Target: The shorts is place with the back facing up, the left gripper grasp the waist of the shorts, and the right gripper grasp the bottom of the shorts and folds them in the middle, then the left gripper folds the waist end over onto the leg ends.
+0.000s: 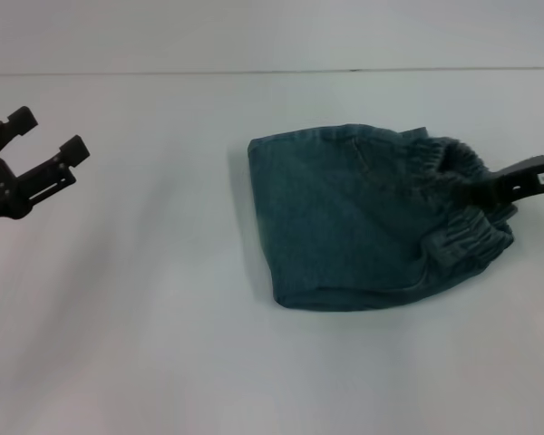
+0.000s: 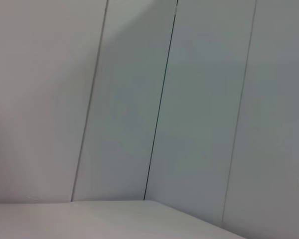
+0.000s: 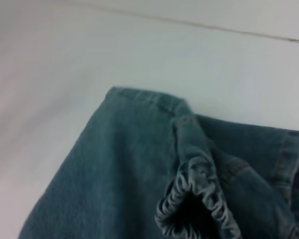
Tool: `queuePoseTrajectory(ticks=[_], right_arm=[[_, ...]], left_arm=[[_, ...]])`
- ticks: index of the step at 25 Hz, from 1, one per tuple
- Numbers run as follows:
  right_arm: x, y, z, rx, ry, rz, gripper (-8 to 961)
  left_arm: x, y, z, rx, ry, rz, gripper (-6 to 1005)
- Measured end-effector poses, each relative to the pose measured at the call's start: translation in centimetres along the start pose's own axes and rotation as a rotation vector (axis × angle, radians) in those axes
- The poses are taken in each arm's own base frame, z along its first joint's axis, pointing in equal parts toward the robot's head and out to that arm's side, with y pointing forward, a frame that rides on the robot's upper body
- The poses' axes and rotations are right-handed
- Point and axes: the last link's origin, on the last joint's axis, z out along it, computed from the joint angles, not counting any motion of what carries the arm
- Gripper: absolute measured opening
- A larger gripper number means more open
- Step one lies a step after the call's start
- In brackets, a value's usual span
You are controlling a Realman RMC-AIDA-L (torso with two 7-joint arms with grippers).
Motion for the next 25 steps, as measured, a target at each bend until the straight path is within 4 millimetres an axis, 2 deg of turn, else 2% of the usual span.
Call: queuePoseTrajectory(ticks=[6, 8, 9, 17, 19, 23, 24, 25], right_arm=[[0.6, -1.7, -1.7, -0.034, -0.060, 0.098, 107], [0.7, -2.2, -3.1, -0.057, -0.092, 0.120, 141], [0.7, -2.2, -3.1, -0.057, -0.092, 0.120, 158], [1.2, -3.0, -6.8, -0.099, -0.189, 0.088, 293], [1.8, -2.8, -7.3, -0.108, -0.220, 0.033, 530], [3.5, -0.9, -7.8, -0.156, -0.319, -0.131, 727], [4.8, 0.2, -7.5, -0.178, -0.357, -0.218, 776], [4.8, 0.2, -7.5, -0.178, -0.357, -0.218, 786]], left_arm=[[-0.2, 0.2, 0.2, -0.009, -0.007, -0.003, 934], [-0.3, 0.3, 0.2, -0.011, -0.010, -0.003, 934], [-0.4, 0.3, 0.2, -0.010, -0.010, -0.004, 934], [-0.6, 0.5, -0.2, -0.012, -0.014, -0.008, 934], [-0.6, 0.6, -0.4, -0.022, -0.026, -0.005, 934], [-0.8, 0.7, -0.8, -0.064, -0.072, 0.006, 934], [-0.8, 0.8, -0.9, -0.079, -0.084, 0.010, 934], [-0.8, 0.8, -1.2, -0.100, -0.100, 0.014, 934]])
